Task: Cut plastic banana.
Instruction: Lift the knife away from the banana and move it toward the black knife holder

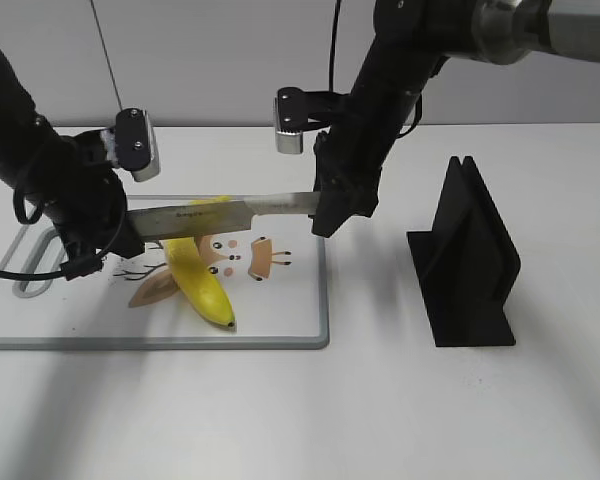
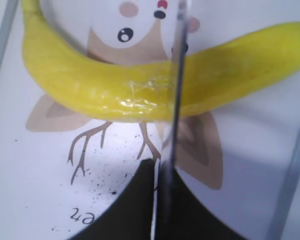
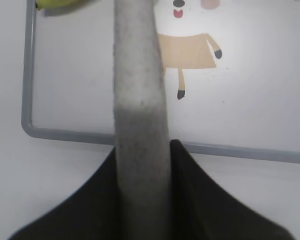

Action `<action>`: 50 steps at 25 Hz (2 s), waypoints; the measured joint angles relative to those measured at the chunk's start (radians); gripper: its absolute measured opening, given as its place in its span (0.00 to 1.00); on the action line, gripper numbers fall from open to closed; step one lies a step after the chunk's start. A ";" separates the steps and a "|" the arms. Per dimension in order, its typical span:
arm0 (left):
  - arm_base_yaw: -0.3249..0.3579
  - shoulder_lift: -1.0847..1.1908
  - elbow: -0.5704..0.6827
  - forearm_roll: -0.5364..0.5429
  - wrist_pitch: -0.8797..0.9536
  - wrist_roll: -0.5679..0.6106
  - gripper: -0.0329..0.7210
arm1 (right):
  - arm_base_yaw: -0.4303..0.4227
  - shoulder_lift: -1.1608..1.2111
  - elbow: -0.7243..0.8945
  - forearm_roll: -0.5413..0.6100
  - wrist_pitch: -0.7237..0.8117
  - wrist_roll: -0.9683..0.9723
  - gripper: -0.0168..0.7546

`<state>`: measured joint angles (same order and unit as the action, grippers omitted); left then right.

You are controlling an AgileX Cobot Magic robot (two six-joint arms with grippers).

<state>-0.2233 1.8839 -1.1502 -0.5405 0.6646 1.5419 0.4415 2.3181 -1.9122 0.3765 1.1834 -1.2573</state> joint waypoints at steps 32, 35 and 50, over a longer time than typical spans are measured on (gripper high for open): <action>0.029 -0.498 0.000 -0.090 0.024 -0.325 0.84 | -0.001 -0.232 0.031 -0.133 0.018 0.338 0.26; 0.043 -0.545 0.000 -0.006 0.031 -0.513 0.83 | -0.001 -0.286 0.031 -0.134 0.019 0.469 0.26; 0.124 -0.769 0.094 0.404 0.355 -1.164 0.83 | -0.014 -0.526 0.069 -0.314 0.025 1.257 0.26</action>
<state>-0.0993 1.1148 -1.0567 -0.1363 1.0197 0.3782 0.4272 1.7918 -1.8429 0.0626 1.2084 0.0000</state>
